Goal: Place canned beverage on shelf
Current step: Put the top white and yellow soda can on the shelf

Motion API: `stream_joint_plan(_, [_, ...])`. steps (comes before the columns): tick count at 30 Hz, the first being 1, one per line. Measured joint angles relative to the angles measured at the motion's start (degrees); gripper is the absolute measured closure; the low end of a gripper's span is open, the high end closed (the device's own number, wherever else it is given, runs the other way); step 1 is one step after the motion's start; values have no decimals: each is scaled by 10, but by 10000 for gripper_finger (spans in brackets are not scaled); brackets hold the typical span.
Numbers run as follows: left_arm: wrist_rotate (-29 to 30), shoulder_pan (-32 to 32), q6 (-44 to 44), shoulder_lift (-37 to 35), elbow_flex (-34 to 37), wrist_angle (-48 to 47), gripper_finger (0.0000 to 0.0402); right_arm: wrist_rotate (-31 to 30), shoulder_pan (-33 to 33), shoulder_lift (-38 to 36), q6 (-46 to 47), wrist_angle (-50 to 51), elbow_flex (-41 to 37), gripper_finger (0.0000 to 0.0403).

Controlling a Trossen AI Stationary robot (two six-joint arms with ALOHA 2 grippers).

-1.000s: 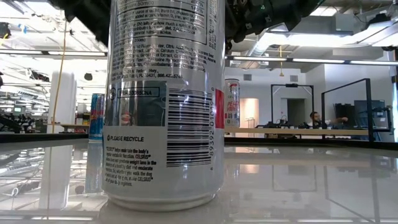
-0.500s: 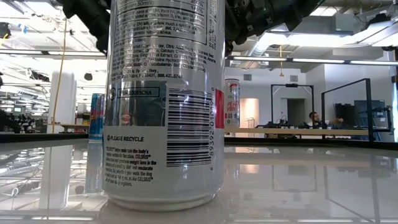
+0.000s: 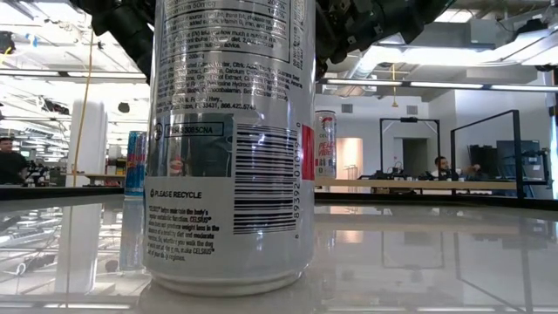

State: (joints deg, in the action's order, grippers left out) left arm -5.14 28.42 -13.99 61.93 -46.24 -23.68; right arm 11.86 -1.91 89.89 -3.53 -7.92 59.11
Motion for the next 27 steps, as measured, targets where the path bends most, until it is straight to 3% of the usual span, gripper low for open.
stream_joint_plan(18, [10, 2, 2, 0, 40, 42, 26, 0, 0, 0, -2, 2, 0, 283])
stream_joint_plan(27, [10, 2, 67, 0, 40, 43, 97, 0, 0, 0, -1, 2, 0, 283])
